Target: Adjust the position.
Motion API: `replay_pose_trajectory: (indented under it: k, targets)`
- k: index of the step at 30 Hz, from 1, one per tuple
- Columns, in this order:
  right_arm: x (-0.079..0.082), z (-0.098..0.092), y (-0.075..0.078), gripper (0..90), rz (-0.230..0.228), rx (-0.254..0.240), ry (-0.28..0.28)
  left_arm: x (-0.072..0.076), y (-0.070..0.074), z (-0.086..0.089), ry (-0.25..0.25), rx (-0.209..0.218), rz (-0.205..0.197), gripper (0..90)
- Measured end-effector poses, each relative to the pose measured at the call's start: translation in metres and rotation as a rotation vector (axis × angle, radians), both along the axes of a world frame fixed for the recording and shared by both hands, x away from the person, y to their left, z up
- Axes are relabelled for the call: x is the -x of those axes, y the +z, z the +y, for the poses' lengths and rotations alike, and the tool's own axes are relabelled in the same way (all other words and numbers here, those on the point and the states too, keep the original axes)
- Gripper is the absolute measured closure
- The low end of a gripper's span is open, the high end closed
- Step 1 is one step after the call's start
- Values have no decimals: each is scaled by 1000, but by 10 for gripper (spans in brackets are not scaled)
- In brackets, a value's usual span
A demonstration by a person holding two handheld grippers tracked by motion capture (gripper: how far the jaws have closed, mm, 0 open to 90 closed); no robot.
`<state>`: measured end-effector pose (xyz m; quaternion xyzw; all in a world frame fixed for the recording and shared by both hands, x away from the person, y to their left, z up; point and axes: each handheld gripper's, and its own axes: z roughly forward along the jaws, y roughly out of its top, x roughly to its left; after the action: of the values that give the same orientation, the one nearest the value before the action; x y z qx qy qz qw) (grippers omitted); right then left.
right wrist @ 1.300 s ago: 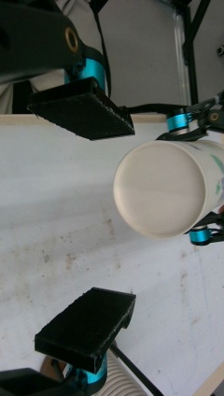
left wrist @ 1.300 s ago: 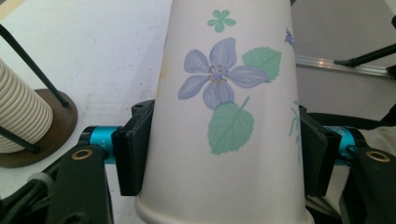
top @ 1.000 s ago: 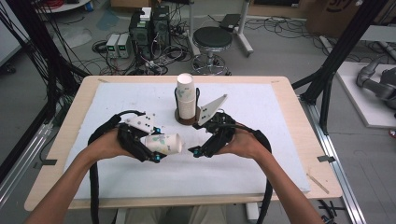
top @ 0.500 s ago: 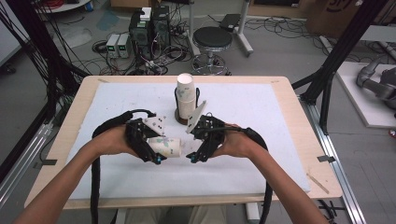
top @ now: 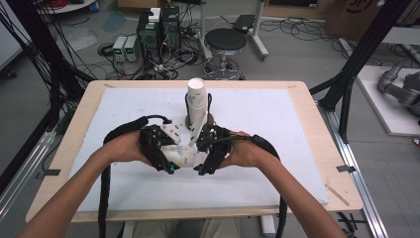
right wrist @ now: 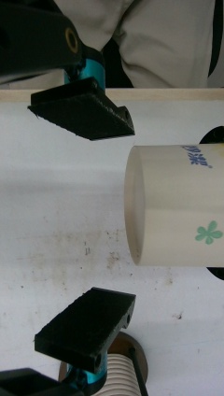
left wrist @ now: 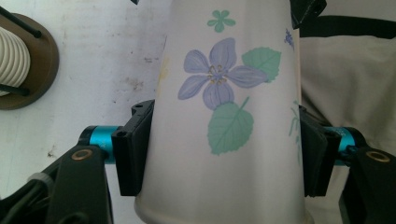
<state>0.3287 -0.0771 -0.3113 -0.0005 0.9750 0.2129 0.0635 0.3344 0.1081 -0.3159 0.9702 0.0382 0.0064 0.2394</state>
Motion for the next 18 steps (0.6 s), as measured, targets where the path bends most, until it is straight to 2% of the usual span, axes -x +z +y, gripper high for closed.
replay_pose_trajectory:
  k: [12,16,18]
  targets:
    - [0,9,-4,174,-4,22,15,-1,0,-4,-5,-10,-1,323]
    - [0,10,-4,175,-5,11,21,-1,0,-4,-2,-6,2,323]
    - [-1,12,-4,239,7,8,33,-1,0,-4,-5,-4,2,323]
